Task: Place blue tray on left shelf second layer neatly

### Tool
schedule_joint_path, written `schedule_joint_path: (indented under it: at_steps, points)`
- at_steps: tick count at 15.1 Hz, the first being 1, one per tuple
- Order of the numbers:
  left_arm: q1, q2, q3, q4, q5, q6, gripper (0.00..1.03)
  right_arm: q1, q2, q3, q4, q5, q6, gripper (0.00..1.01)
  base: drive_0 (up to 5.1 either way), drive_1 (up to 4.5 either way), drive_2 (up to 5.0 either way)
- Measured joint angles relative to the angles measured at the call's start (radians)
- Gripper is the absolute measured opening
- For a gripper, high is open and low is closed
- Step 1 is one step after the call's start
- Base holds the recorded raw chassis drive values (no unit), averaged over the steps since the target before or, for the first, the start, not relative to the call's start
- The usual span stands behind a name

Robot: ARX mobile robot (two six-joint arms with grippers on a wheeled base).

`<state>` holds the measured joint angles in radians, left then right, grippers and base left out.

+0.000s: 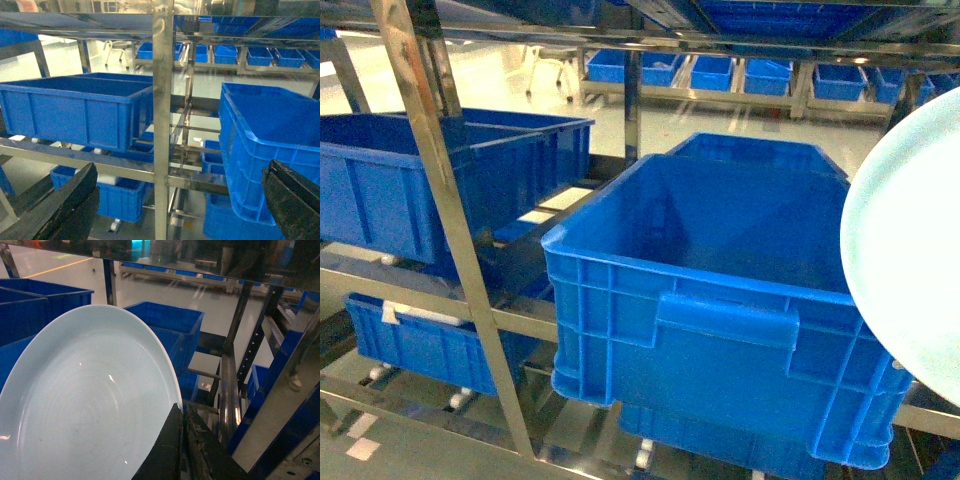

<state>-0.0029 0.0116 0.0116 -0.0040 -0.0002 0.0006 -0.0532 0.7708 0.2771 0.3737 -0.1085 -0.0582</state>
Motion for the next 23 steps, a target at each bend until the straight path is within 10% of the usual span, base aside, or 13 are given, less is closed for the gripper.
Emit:
schedule_joint_path:
  at_steps: [23]
  points:
    - [0.002, 0.0, 0.0, -0.001, -0.003, 0.0, 0.98, 0.001, 0.0, 0.0, 0.001, -0.002, 0.0, 0.02, -1.6, 0.57, -0.5]
